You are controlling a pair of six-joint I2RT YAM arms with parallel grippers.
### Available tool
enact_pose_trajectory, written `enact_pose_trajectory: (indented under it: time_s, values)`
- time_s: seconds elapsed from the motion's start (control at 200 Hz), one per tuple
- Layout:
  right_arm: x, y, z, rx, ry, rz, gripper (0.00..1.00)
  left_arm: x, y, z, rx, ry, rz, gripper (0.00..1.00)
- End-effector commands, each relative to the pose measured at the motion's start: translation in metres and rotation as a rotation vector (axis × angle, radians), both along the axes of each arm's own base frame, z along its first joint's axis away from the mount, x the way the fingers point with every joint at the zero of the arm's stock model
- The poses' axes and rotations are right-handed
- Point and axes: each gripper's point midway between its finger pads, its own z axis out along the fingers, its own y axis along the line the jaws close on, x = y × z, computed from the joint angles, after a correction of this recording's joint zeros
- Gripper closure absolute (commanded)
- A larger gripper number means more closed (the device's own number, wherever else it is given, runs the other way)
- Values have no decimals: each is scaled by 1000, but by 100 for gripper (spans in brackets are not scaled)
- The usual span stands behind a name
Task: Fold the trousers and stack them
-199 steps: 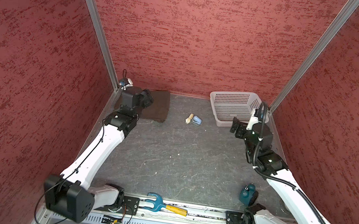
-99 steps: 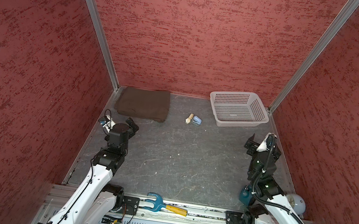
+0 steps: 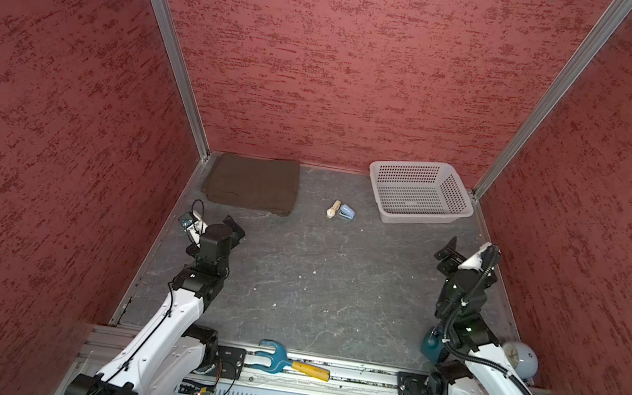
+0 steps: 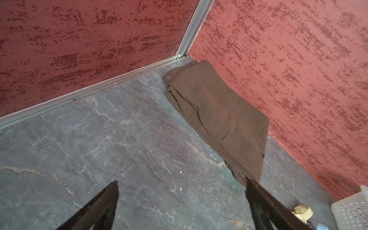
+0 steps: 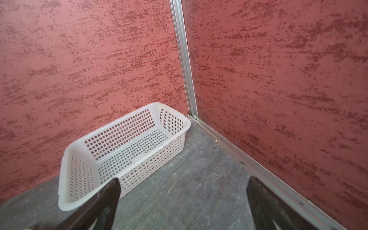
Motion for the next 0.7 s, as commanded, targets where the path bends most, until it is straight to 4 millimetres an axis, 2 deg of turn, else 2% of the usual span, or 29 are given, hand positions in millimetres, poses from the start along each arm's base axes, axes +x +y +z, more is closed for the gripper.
enact_pose_trajectory:
  time_s: [0.0,0.085,0.235,0.426,0.606,0.696]
  values:
    - [0,2,1,130,-79,25,1,4,1,18,59,-68,-19,1]
    - [3,6,2,96,-63,43,1,6,-3,25,96,-82,-58,1]
    - [8,10,-11,31,3,66,1,12,-11,24,147,-76,-129,1]
    - [-5,-15,-35,-80,68,-84,1,14,-7,-1,182,-5,-132,1]
    - [1,-21,-58,-123,150,-105,1,16,-5,2,202,-69,-139,1]
    - [6,-22,-75,-120,203,-109,1,16,5,1,197,-75,-96,1]
